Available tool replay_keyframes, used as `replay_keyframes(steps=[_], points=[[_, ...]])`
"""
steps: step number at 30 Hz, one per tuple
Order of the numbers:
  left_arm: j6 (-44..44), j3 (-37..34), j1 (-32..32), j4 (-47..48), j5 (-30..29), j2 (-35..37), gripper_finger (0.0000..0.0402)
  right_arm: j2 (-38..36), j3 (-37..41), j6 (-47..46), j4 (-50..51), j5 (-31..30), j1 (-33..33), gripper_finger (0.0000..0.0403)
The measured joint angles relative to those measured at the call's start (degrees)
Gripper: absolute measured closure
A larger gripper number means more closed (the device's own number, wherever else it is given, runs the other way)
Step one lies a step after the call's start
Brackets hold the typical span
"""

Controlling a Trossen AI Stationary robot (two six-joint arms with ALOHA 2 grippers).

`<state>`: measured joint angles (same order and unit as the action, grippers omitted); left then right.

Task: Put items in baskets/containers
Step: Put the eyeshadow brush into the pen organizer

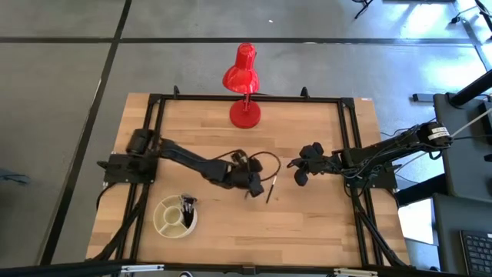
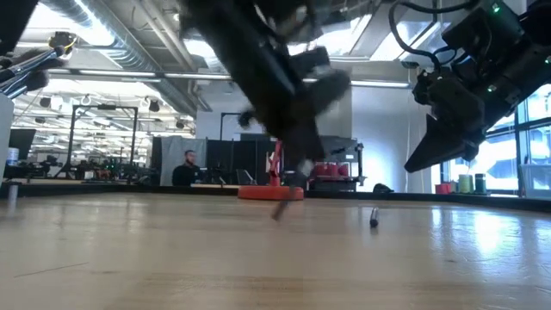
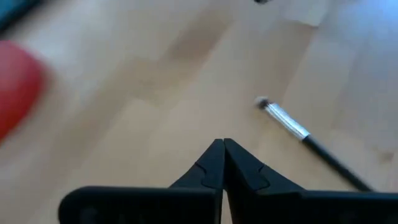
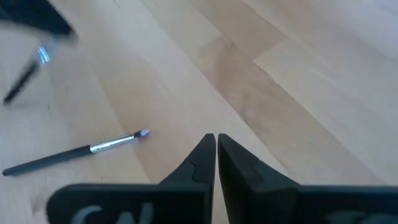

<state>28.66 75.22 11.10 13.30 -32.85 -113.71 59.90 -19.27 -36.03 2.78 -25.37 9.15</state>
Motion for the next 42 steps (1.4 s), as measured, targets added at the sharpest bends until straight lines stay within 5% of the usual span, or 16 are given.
replay_keyframes(steps=[7, 16, 31, 42], points=[[12.2, -0.1, 7.5, 22.7, -11.9, 11.8, 0.0399, 0.0, 0.0, -0.3, 0.4, 0.1, 0.1, 0.0383], [28.3, -0.1, 22.5, 46.4, -16.2, 22.9, 0.0400, 0.0, 0.0, -1.1, 0.5, 0.0, 0.2, 0.0383], [42.8, -3.9, 42.9, 54.7, -30.9, 25.2, 0.0400, 0.0, 0.0, -1.3, -0.2, -0.1, 0.2, 0.0383], [47.8, -11.2, 44.1, 54.6, -24.0, 24.4, 0.0399, 0.0, 0.0, -1.5, -1.5, 0.0, 0.2, 0.0383]])
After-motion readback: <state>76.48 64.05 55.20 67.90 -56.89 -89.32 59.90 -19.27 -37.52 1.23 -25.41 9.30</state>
